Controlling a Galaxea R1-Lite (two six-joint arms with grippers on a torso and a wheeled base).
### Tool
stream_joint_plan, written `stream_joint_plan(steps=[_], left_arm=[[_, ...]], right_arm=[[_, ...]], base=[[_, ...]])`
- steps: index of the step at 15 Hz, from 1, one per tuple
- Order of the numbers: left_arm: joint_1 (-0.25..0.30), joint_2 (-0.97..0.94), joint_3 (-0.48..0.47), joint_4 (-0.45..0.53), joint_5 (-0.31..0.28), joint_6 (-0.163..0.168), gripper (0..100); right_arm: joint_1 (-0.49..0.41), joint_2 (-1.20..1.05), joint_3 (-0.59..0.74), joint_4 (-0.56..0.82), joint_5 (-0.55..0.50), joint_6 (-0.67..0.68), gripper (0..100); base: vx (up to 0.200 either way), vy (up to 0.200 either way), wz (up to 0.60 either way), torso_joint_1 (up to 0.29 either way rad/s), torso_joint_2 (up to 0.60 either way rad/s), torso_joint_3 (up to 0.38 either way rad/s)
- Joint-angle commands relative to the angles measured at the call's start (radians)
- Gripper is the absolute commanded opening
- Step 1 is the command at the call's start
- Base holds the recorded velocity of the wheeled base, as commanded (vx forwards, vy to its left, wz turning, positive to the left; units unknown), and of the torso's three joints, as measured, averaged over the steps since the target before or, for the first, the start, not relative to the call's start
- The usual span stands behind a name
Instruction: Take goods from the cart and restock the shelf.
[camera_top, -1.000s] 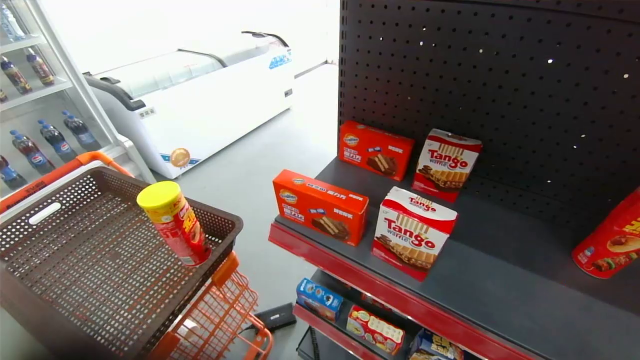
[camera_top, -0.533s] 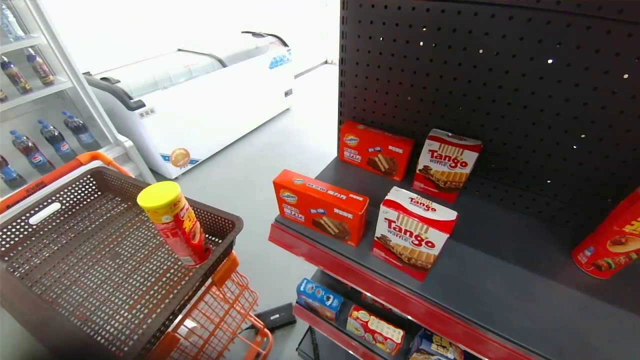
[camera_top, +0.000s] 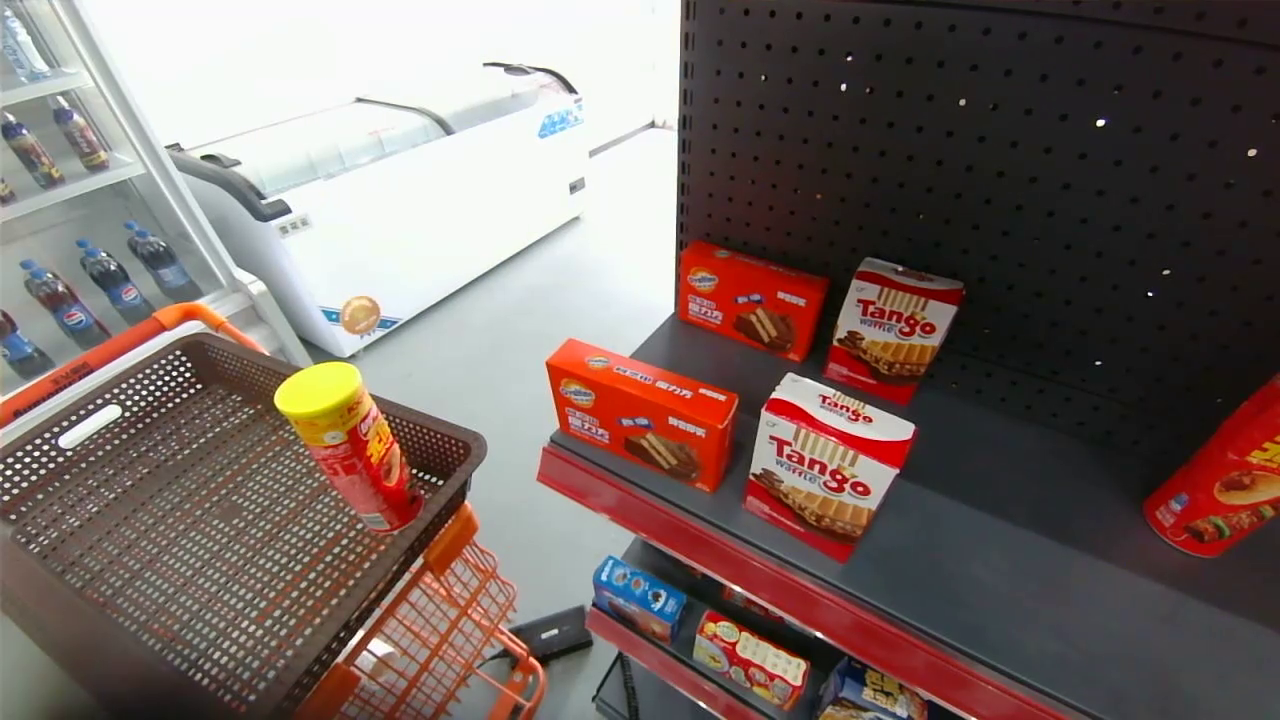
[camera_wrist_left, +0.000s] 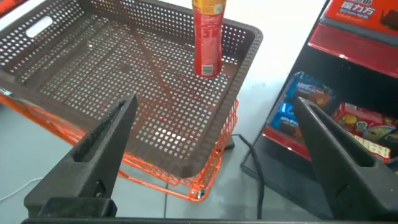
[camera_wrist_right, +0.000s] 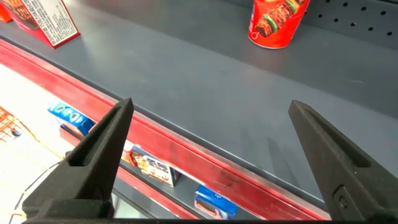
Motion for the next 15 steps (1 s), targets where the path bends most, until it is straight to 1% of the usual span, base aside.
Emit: stream_joint_plan(steps=[1, 2, 3, 4, 6, 8, 10, 12, 13, 14, 15], left_arm=[[-0.02, 0.406, -0.037, -0.174, -0.002, -0.049, 100], [-0.017, 0.498, -0.034, -0.238, 0.004, -0.057, 100], [-0.002, 0.57, -0.029, -0.287, 0.009, -0.076, 100], [0.013, 0.656, -0.029, -0.353, 0.011, -0.083, 100], [0.019, 0.788, -0.014, -0.539, 0.007, -0.082, 100], [0.018, 0.892, -0.014, -0.687, 0.006, -0.082, 100], [0.024, 1.011, 0.002, -0.838, 0.007, -0.059, 100], [0.024, 1.127, 0.039, -1.029, 0.007, -0.02, 100], [0.024, 1.165, 0.045, -1.089, 0.007, -0.01, 100], [0.032, 1.245, 0.049, -1.194, 0.007, -0.005, 100], [0.042, 1.302, 0.048, -1.264, 0.007, 0.001, 100]], right_arm=[[0.0, 0.0, 0.0, 0.0, 0.0, 0.0, 100], [0.0, 0.0, 0.0, 0.0, 0.0, 0.0, 100], [0.0, 0.0, 0.0, 0.0, 0.0, 0.0, 100], [0.0, 0.0, 0.0, 0.0, 0.0, 0.0, 100], [0.0, 0.0, 0.0, 0.0, 0.0, 0.0, 100], [0.0, 0.0, 0.0, 0.0, 0.0, 0.0, 100], [0.0, 0.0, 0.0, 0.0, 0.0, 0.0, 100], [0.0, 0.0, 0.0, 0.0, 0.0, 0.0, 100], [0.0, 0.0, 0.0, 0.0, 0.0, 0.0, 100], [0.0, 0.0, 0.0, 0.0, 0.0, 0.0, 100], [0.0, 0.0, 0.0, 0.0, 0.0, 0.0, 100]], base=[[0.0, 0.0, 0.0, 0.0, 0.0, 0.0], [0.0, 0.0, 0.0, 0.0, 0.0, 0.0], [0.0, 0.0, 0.0, 0.0, 0.0, 0.0], [0.0, 0.0, 0.0, 0.0, 0.0, 0.0], [0.0, 0.0, 0.0, 0.0, 0.0, 0.0], [0.0, 0.0, 0.0, 0.0, 0.0, 0.0], [0.0, 0.0, 0.0, 0.0, 0.0, 0.0], [0.0, 0.0, 0.0, 0.0, 0.0, 0.0], [0.0, 0.0, 0.0, 0.0, 0.0, 0.0], [0.0, 0.0, 0.0, 0.0, 0.0, 0.0], [0.0, 0.0, 0.0, 0.0, 0.0, 0.0]])
